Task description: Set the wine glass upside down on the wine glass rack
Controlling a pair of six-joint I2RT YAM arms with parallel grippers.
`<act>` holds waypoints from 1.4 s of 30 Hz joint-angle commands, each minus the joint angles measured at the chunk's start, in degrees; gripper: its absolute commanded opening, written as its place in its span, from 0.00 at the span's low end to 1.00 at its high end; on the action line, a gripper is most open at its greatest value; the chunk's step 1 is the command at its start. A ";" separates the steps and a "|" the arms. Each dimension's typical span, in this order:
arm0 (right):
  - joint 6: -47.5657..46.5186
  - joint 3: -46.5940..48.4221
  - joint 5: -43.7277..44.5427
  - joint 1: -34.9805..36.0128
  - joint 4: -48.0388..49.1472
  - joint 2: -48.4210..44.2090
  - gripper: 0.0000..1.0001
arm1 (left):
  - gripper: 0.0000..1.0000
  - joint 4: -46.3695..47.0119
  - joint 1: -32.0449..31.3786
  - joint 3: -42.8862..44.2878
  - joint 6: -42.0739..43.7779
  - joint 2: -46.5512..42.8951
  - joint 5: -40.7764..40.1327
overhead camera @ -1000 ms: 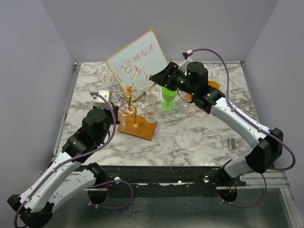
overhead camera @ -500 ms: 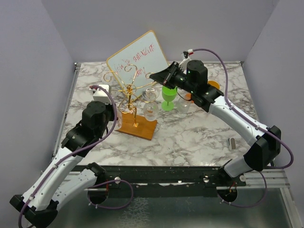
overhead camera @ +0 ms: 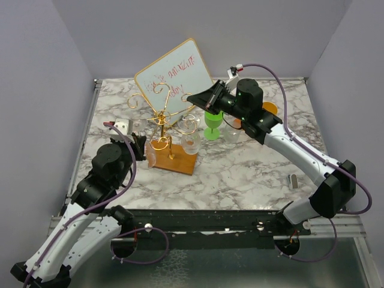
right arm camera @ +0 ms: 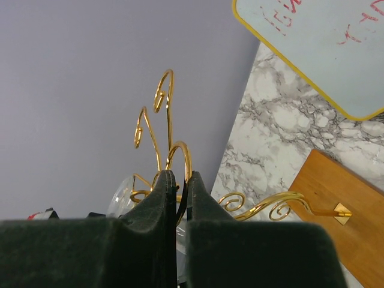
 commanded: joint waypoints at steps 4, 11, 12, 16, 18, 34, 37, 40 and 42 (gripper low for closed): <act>-6.09 -2.30 3.30 -1.19 -2.55 -1.09 0.01 | 0.00 4.90 1.16 -4.21 1.00 -6.21 -7.06; -5.03 -2.82 3.59 -1.22 -2.55 -0.32 0.01 | 0.00 4.62 1.21 -6.42 2.19 -8.02 -9.02; -5.00 -2.91 3.57 -1.33 -2.55 -0.28 0.01 | 0.00 4.28 1.12 -6.47 2.02 -8.03 -9.33; -5.07 -3.02 2.90 -1.43 -0.68 -0.23 0.01 | 0.00 5.17 1.12 -6.68 2.46 -8.54 -7.84; -5.10 -3.01 2.57 -1.53 -0.47 -0.25 0.01 | 0.00 5.87 1.16 -6.53 3.15 -7.98 -5.34; -5.73 -3.61 2.27 -1.88 1.07 -0.78 0.01 | 0.00 14.38 1.20 -7.17 1.40 3.88 1.38; -5.72 -3.62 2.31 -1.96 1.22 -0.85 0.01 | 0.00 17.37 1.22 -7.83 0.64 4.61 -1.90; -5.73 -3.54 2.47 -2.02 1.23 -1.02 0.01 | 0.00 19.67 1.20 -8.65 -0.57 5.12 -6.63; -5.76 -3.53 2.55 -2.01 1.21 -1.13 0.01 | 0.00 21.54 1.20 -9.40 -1.57 5.14 -10.04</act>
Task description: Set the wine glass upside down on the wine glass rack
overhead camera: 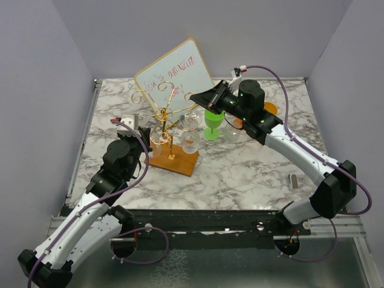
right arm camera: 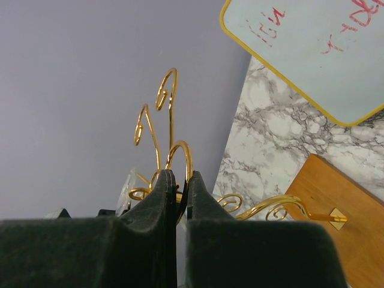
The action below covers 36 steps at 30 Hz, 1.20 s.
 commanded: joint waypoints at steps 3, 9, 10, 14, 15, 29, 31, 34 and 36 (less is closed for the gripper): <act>-7.08 -1.31 1.73 -0.94 -0.91 -0.53 0.01 | 0.00 6.90 0.30 -3.18 -3.99 0.00 -12.80; -7.01 -1.39 2.05 -0.97 -0.89 -0.30 0.01 | 0.00 10.74 0.30 -3.86 -4.72 0.51 -17.72; -6.99 -1.37 2.05 -0.97 -0.89 -0.27 0.01 | 0.00 10.85 0.30 -3.86 -4.71 0.45 -18.20; -6.88 -1.40 2.17 -1.05 -0.89 -0.02 0.01 | 0.00 10.83 0.30 -4.27 -5.02 -1.13 -20.29; -6.82 -1.39 2.08 -1.05 -0.89 0.17 0.01 | 0.00 10.79 0.30 -4.45 -5.18 -1.70 -20.65; -6.29 -2.30 0.20 -1.07 2.01 0.18 0.01 | 0.00 4.85 0.30 -4.36 -5.03 -9.64 -15.84; -6.32 -2.12 0.11 -1.14 2.01 0.19 0.01 | 0.00 3.73 0.30 -4.41 -4.75 -10.59 -14.36; -6.29 -1.92 -0.07 -1.12 2.00 0.33 0.01 | 0.00 3.23 0.30 -4.99 -4.00 -12.04 -11.12; -6.31 -1.76 -0.22 -1.06 2.00 0.33 0.01 | 0.00 3.34 0.30 -5.27 -3.17 -12.49 -8.22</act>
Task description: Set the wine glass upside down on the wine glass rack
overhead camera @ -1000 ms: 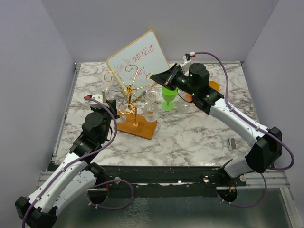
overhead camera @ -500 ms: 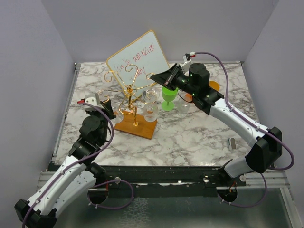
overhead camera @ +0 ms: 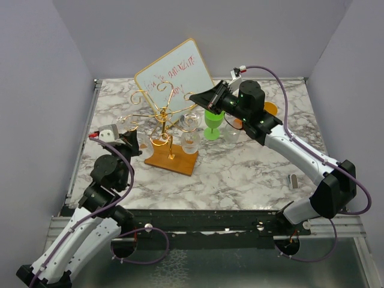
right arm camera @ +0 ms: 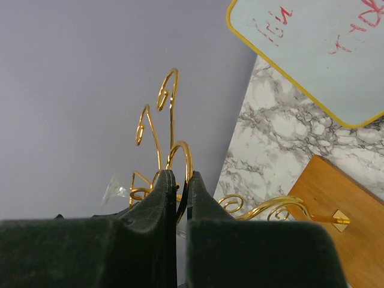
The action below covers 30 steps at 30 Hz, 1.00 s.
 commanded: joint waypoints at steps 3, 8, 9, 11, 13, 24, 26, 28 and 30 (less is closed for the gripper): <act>-6.29 -0.70 0.69 -0.97 -0.09 0.32 0.01 | 0.00 -0.51 0.54 0.09 2.77 -2.10 8.44; -6.22 -0.36 0.26 -1.00 0.00 0.27 0.01 | 0.00 -2.07 0.54 0.27 3.13 -1.51 13.06; -6.22 -0.34 0.28 -1.00 -0.04 0.28 0.02 | 0.00 -2.58 0.52 0.27 3.00 -1.31 13.66; -6.15 -0.26 0.39 -0.97 0.00 0.29 0.02 | 0.00 -3.41 0.52 0.24 2.85 -0.70 14.36; -6.13 -0.17 0.40 -0.95 0.00 0.28 0.02 | 0.00 -3.79 0.52 0.20 2.71 -0.45 14.78; -5.76 0.34 0.46 -1.02 -0.34 0.41 0.09 | 0.03 -5.02 0.52 -0.88 -0.05 -1.62 15.72; -5.69 0.28 0.55 -0.97 -0.44 0.21 0.15 | 0.22 -5.56 0.56 -0.89 -1.07 -1.90 15.86; -5.71 0.04 0.67 -1.00 -0.18 -0.17 0.23 | 0.38 -6.59 0.52 -0.40 -1.86 -1.83 15.73; -5.69 -0.30 0.79 -1.01 0.33 -0.86 0.29 | 0.47 -8.13 0.52 0.24 -2.40 -1.74 15.27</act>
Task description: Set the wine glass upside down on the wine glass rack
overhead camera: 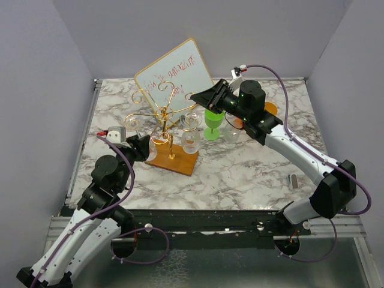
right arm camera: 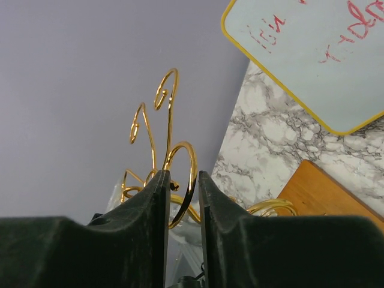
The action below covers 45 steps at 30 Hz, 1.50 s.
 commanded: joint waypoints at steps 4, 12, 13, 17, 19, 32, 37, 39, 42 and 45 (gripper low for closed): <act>-4.33 -0.04 0.26 -0.75 0.37 -1.72 0.36 | 0.56 -6.31 0.04 1.06 -3.27 -0.79 1.07; -4.98 0.01 -0.12 -0.71 0.07 -3.85 0.56 | 0.77 -11.58 0.04 2.83 -5.22 -3.56 0.39; -5.24 -0.06 -0.13 -0.71 0.06 -4.29 0.59 | 0.81 -12.47 0.04 3.17 -5.66 -4.05 0.46; -6.77 -0.08 0.59 -0.71 -0.74 -6.53 0.66 | 0.94 -16.32 0.08 4.64 -7.66 -6.05 1.02; -8.00 -0.36 1.62 -0.72 -1.73 -8.29 0.68 | 0.98 -18.09 0.04 5.48 -8.79 -7.43 1.33; -20.13 -5.69 26.62 -0.74 -23.92 -24.86 0.69 | 0.99 -29.66 0.02 16.22 -12.07 -17.76 3.64; -23.31 -7.17 36.99 -0.72 -34.64 -27.41 0.68 | 0.99 -31.80 -0.04 24.04 -9.80 -15.72 4.78; -24.08 -7.05 39.81 -0.71 -38.90 -26.22 0.67 | 0.99 -31.83 -0.05 26.84 -8.32 -13.77 5.43; -23.34 -7.21 41.30 -0.75 -40.22 -22.78 0.67 | 0.99 -31.40 -0.05 30.68 -5.58 -10.33 5.75; -20.56 -7.19 42.76 -0.74 -39.64 -17.89 0.67 | 0.99 -30.71 -0.09 33.89 -3.32 -6.68 6.20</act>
